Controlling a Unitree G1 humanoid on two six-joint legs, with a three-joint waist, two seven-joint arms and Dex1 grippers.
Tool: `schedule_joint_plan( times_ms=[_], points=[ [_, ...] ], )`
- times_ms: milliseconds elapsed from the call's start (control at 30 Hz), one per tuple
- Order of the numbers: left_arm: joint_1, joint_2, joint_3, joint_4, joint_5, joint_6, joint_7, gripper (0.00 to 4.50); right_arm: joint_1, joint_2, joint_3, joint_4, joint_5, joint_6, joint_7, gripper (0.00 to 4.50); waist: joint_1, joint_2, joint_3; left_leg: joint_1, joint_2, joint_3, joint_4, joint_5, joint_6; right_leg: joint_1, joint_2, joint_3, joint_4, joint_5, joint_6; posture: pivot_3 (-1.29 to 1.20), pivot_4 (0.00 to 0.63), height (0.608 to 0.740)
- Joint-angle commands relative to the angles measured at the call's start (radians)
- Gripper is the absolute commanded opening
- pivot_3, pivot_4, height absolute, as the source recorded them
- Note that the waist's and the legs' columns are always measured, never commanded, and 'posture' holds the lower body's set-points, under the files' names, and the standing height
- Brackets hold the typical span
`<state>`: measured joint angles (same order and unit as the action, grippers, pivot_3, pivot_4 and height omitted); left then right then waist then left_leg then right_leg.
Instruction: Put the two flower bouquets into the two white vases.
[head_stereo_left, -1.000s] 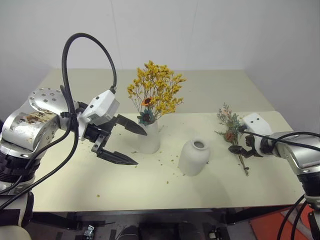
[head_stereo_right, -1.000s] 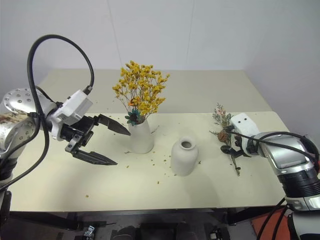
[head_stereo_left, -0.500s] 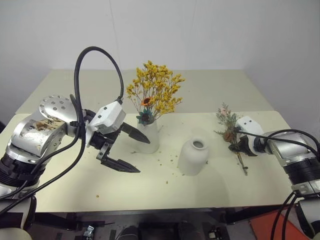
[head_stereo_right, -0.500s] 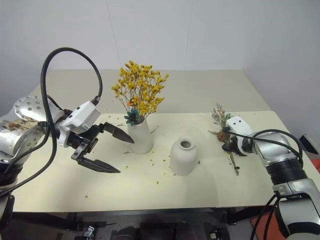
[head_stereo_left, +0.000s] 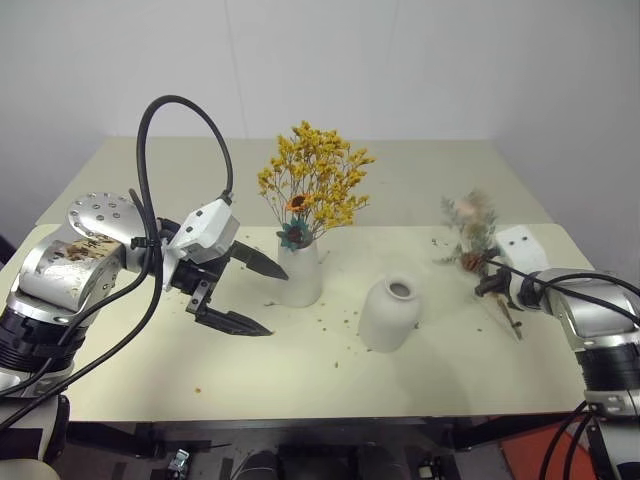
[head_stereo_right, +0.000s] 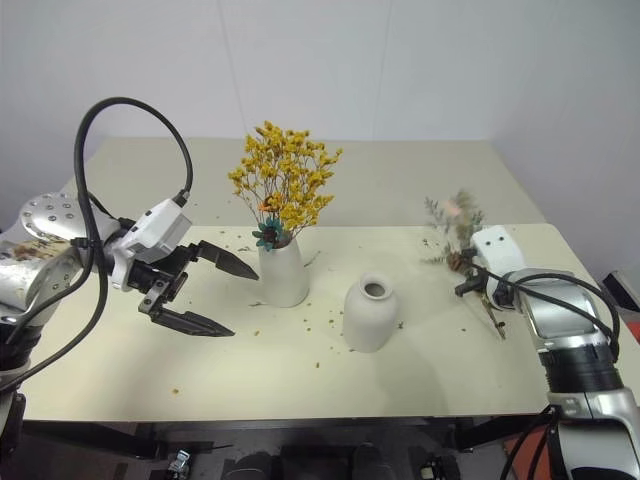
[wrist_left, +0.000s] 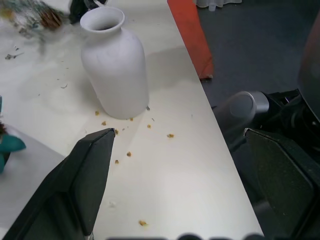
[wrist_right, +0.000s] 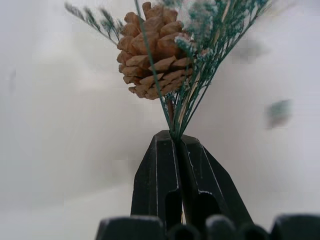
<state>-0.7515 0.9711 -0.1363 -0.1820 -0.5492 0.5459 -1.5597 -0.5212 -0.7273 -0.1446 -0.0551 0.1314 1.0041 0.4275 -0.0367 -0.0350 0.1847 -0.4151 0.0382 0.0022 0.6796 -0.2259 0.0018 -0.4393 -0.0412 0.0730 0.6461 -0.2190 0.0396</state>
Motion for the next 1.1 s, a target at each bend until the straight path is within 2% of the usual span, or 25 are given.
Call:
schedule_joint_plan(
  times_ms=[33, 200, 400, 700, 1100],
  points=[
    [0.010, -0.018, 0.038, -0.011, -0.007, -0.028, 0.015, 4.50, 0.083, 0.063, -0.161, -0.227, -0.013, -0.224, -0.106, 0.05, -0.002, 0.000, 0.000, 0.000, 0.000, 0.000, 0.000, 0.000, 0.000, 0.000, 0.000, 0.000, 0.000, 0.000, 0.000, 0.00, 0.150, 0.740],
    [0.002, -0.046, 0.041, -0.039, -0.014, 0.007, 0.079, 4.50, 0.117, 0.210, -0.262, -0.451, 0.094, -0.353, -0.143, 0.05, -0.009, 0.000, 0.000, 0.001, 0.000, 0.000, 0.001, 0.000, 0.000, 0.000, 0.000, 0.001, 0.001, 0.001, 0.001, 0.00, 0.150, 0.740],
    [0.029, -0.022, 0.024, -0.086, 0.025, 0.034, 0.138, 4.50, 0.116, 0.427, -0.359, -0.560, 0.365, -0.425, -0.158, 0.05, -0.008, 0.000, 0.000, 0.003, 0.000, -0.001, 0.001, 0.001, 0.001, 0.002, 0.001, 0.000, 0.001, 0.001, 0.001, 0.00, 0.150, 0.740],
    [0.078, -0.023, 0.015, -0.120, 0.038, 0.071, 0.188, 4.50, 0.200, 0.504, -0.289, -0.679, 0.536, -0.535, -0.135, 0.05, -0.007, 0.000, 0.000, 0.004, 0.000, 0.000, 0.000, 0.001, 0.001, 0.003, 0.000, 0.000, 0.001, 0.001, 0.000, 0.00, 0.150, 0.740],
    [0.110, -0.076, -0.020, -0.089, 0.075, 0.016, 0.197, 4.50, 0.259, 0.524, -0.099, -0.732, 0.542, -0.600, -0.155, 0.05, -0.007, 0.000, 0.000, 0.006, 0.000, 0.000, 0.000, 0.001, 0.001, 0.004, 0.001, 0.000, 0.002, 0.001, 0.000, 0.00, 0.150, 0.740]
  ],
)
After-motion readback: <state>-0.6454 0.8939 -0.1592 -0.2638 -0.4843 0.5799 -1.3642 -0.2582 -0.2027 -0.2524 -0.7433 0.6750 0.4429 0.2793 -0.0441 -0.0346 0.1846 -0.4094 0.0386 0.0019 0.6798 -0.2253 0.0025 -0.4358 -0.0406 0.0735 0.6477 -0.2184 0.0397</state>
